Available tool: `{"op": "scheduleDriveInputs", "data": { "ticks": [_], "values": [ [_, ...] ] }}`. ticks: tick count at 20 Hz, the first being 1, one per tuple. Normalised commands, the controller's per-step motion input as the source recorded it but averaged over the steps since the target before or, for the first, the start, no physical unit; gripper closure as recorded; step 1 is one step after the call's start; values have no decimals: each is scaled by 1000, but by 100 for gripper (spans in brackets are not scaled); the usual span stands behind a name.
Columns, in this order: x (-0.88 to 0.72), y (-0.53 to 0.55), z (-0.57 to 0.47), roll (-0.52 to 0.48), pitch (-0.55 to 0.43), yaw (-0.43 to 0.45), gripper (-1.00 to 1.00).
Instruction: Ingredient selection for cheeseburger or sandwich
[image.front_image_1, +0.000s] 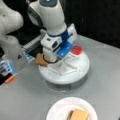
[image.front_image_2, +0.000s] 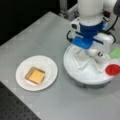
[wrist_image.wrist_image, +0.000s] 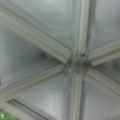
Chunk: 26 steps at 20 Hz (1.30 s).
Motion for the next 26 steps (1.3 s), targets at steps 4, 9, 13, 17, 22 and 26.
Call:
{"op": "scheduleDriveInputs", "data": {
  "ticks": [4,9,13,17,22,26],
  "values": [
    [-113,19,-93,-193,-139,249,-100],
    [-120,6,-134,-185,-138,245,-100],
    [-109,-45,-188,-169,-137,235,-100],
    [-86,-50,-165,-148,-126,217,-100],
    [-55,-15,-114,-125,-115,190,-100],
    [-28,1,-125,-117,-116,182,-100]
  ]
}}
